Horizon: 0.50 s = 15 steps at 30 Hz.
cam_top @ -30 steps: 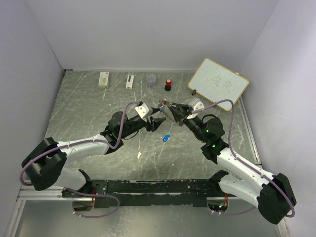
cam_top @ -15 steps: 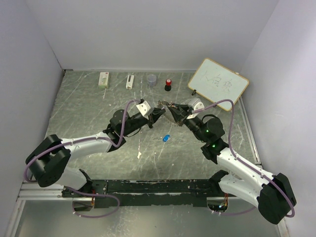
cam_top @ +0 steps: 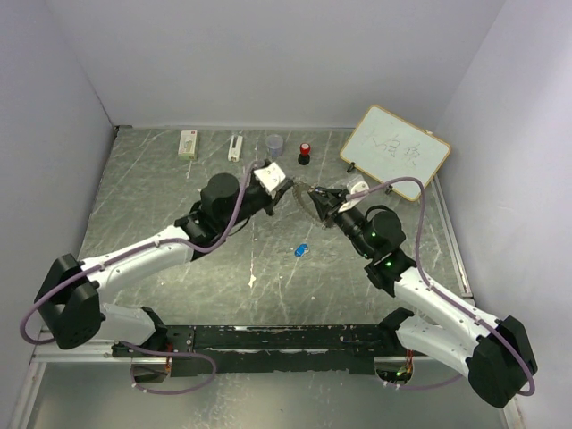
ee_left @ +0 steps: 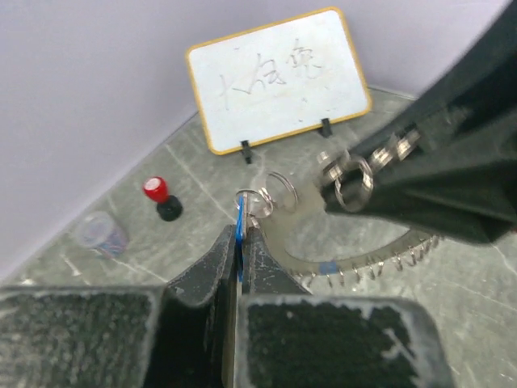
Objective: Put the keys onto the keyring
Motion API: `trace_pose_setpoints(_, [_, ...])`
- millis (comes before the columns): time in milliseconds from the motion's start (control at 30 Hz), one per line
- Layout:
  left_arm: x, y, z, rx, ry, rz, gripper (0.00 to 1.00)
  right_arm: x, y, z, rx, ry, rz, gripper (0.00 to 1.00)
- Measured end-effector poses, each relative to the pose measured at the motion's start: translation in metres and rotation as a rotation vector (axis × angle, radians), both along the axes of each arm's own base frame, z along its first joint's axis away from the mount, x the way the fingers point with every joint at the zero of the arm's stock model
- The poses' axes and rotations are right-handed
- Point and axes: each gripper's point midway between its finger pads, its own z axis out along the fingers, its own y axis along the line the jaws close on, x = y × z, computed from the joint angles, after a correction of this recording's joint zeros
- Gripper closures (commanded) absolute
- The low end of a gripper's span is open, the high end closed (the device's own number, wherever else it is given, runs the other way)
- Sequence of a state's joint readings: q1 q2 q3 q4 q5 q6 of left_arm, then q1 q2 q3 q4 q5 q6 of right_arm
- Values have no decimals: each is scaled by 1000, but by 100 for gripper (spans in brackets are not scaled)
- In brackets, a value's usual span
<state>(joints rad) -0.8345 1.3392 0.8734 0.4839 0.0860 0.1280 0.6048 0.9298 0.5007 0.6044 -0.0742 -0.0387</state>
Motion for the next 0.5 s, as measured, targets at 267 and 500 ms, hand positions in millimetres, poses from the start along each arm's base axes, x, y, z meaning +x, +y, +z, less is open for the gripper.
trace_pose_setpoints(267, [30, 9, 46, 257, -81, 104, 93, 2, 11, 25, 28, -4, 45, 68])
trace_pose_setpoints(500, [47, 35, 73, 477, -214, 207, 93, -1, 13, 31, 30, 59, 59, 38])
